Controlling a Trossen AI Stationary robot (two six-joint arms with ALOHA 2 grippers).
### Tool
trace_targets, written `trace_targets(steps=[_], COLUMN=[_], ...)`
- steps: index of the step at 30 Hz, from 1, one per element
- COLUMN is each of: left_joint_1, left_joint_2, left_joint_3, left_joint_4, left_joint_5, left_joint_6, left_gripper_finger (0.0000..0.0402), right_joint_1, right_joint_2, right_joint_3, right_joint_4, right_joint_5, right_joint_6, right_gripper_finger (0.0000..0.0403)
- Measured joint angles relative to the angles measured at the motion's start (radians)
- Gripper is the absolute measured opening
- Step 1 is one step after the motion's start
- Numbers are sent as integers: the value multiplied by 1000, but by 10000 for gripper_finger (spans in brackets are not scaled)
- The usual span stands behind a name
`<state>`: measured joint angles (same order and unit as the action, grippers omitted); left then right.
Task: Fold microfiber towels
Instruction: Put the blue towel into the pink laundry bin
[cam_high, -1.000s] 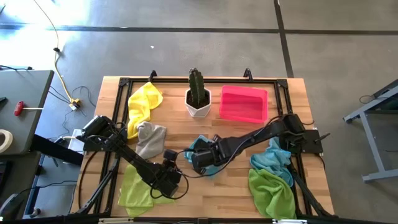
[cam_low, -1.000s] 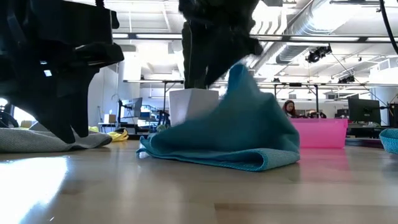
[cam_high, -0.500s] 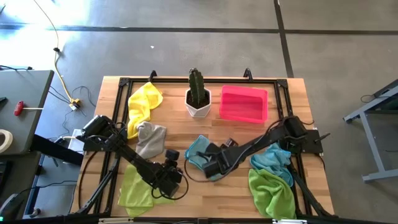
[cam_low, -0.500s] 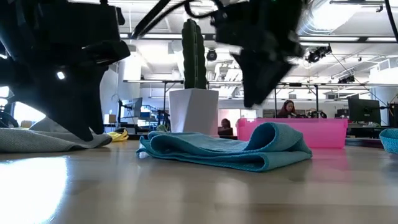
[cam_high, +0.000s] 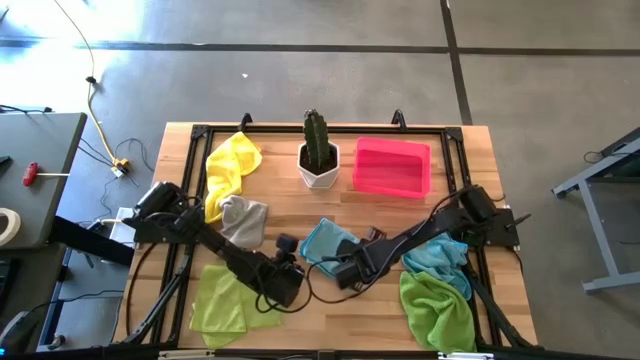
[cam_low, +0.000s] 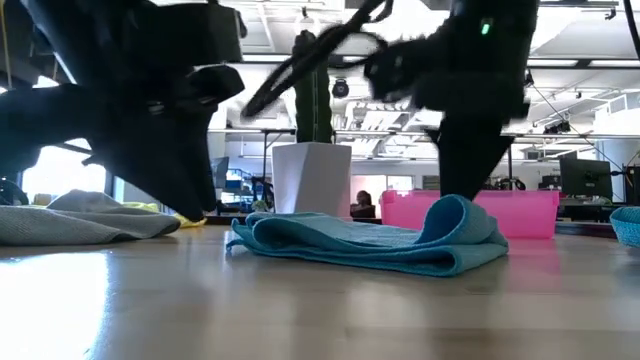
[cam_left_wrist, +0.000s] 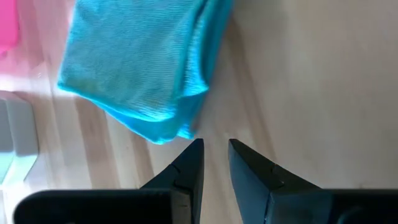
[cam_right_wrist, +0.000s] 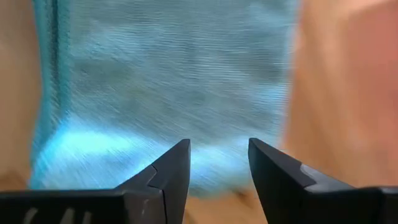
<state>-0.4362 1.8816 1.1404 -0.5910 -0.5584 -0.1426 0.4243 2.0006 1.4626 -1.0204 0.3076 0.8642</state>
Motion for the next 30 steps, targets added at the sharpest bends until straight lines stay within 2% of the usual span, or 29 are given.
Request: trace_targets(steps=[7, 11, 15, 20, 24, 26, 30], left_joint_1=[48, 85, 156, 295, 367, 387, 414], left_joint_2=[0, 0, 0, 1, 2, 15, 32], left_joint_3=[31, 74, 85, 85, 84, 72, 26], left_joint_4=[75, 74, 100, 120, 172, 220, 252], left_joint_5=[-7, -10, 28, 309, 494, 538, 545], left_joint_6=[42, 89, 172, 208, 310, 334, 330], left_gripper_finger=[66, 66, 66, 63, 54, 49, 42], right_joint_1=[16, 30, 31, 28, 28, 31, 37], right_joint_2=[-129, -211, -280, -363, -413, -419, -416], right_joint_3=[13, -69, -241, -476, -615, -671, -750], right_joint_4=[-237, -209, -1, 381, 683, 797, 942], right_joint_5=[134, 212, 164, 29, -22, -29, -36], right_joint_6=[58, 133, 156, 218, 296, 346, 425], right_gripper_finger=[155, 155, 155, 155, 155, 155, 155])
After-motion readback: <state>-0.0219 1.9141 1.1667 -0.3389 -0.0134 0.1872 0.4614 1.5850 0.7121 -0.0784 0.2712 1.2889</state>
